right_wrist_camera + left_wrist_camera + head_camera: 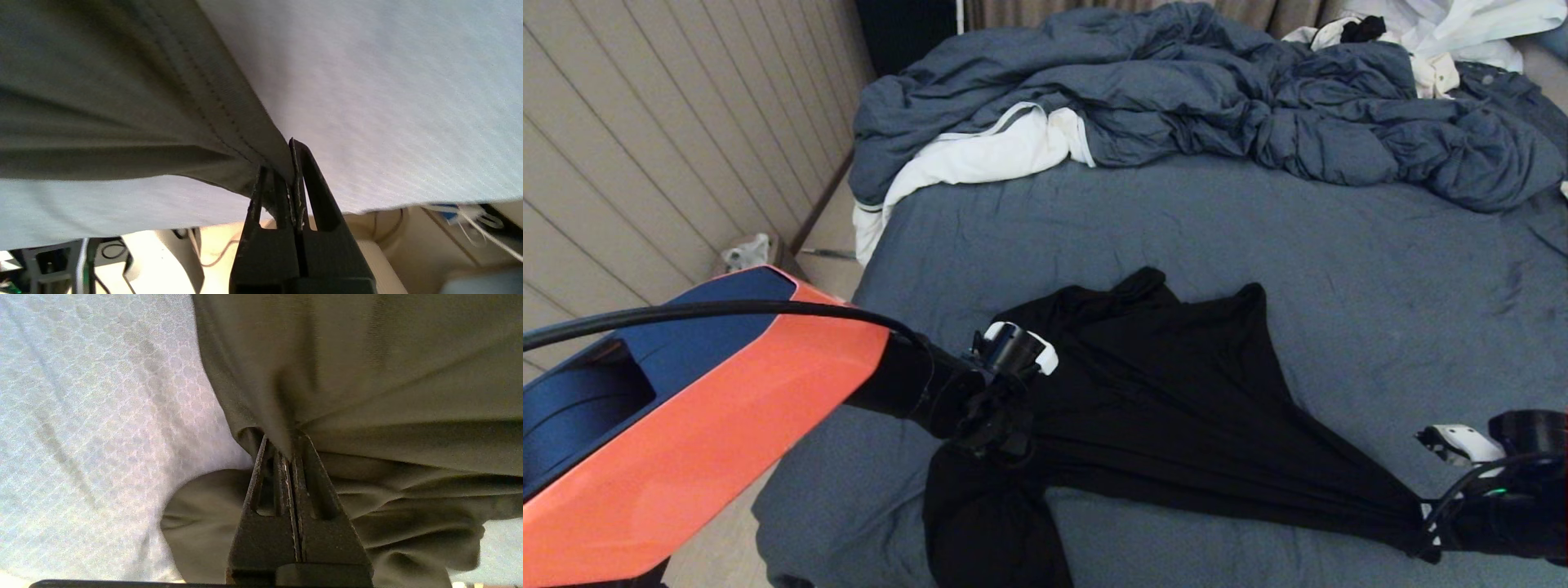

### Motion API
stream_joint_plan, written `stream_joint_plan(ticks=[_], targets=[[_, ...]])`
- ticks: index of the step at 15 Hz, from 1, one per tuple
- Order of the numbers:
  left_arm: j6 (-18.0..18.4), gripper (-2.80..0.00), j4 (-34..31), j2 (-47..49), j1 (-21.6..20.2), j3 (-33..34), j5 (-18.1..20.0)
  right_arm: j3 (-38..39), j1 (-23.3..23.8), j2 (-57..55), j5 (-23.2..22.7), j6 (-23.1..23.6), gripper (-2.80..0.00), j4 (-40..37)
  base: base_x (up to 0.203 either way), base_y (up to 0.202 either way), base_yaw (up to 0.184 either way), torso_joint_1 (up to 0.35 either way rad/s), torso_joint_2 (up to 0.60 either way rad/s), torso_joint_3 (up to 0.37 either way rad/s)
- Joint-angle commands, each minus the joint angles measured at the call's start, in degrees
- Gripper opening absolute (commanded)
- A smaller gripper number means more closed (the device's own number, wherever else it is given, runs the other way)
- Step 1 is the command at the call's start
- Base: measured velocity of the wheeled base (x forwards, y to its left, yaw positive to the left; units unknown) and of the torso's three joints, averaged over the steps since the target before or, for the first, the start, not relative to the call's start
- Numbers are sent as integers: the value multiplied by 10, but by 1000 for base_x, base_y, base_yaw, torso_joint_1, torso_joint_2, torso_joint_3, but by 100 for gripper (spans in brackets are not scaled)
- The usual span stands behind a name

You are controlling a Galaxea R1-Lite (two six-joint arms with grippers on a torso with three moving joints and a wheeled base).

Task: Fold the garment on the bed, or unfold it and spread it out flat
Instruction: Unford the black T-shirt

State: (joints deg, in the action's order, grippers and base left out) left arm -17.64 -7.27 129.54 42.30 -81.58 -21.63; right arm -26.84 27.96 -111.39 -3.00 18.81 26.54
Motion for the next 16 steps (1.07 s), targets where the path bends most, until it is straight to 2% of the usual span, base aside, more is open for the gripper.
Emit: stream_joint_plan(ticks=[1, 5, 13, 16], targets=[[-1, -280, 0, -16, 6, 0, -2, -30, 39, -18, 0, 16, -280, -15, 0, 0, 0, 0, 0, 0], [-1, -280, -2, -20, 36, 16, 1, -81, 72, -37, 1, 35, -280, -58, 0, 0, 0, 0, 0, 0], [-2, -280, -4, -12, 93, 48, 4, -127, 121, -89, 2, 48, -280, -62, 0, 0, 0, 0, 0, 0], [-2, -280, -3, -10, 114, 61, 4, -147, 140, -94, 3, 48, -280, -87, 0, 0, 0, 0, 0, 0]])
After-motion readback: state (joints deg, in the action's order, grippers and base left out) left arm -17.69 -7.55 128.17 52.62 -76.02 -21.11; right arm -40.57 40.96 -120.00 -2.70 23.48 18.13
